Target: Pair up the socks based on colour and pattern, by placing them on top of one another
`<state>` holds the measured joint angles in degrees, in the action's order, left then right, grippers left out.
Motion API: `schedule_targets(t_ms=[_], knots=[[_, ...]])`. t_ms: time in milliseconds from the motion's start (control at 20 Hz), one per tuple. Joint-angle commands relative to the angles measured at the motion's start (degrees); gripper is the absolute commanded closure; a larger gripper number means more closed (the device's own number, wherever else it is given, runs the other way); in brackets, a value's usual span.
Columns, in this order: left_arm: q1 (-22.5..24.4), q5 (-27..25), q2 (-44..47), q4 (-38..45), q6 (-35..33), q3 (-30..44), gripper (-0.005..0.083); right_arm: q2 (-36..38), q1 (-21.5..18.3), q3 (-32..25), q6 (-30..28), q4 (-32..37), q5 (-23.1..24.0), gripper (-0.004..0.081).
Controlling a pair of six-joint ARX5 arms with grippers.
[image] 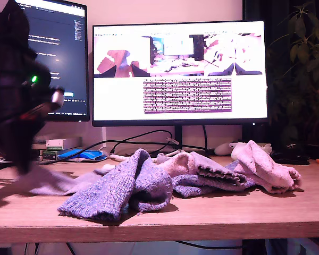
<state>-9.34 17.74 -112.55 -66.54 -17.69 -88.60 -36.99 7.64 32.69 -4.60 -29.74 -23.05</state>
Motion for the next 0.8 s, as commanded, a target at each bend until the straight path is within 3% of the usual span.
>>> schedule_targets(t_ms=[0,100,200,350,550,750], knots=[[-0.1,6.4,-1.3,1.3,4.1,-2.9,0.0795,-0.3,0.3,0.9,-0.3,0.3,-0.2,0.0783],[-0.1,14.1,-0.9,1.7,6.0,-6.4,0.0795,-0.3,0.3,0.9,-0.3,0.3,-0.2,0.0783],[0.1,15.2,-0.1,1.7,7.5,-10.6,0.0795,-0.3,0.3,0.9,-0.3,0.3,-0.1,0.0783],[1.1,13.5,1.3,3.1,9.3,-15.3,0.0795,-0.3,0.3,0.9,-0.3,0.3,-0.1,0.0783],[2.3,10.6,4.5,7.7,10.3,-16.0,0.0795,-0.3,0.3,0.9,-0.3,0.3,-0.1,0.0783],[3.3,3.3,5.7,8.5,13.3,-16.0,0.0795,-0.3,0.3,0.9,-0.3,0.3,-0.1,0.0783]])
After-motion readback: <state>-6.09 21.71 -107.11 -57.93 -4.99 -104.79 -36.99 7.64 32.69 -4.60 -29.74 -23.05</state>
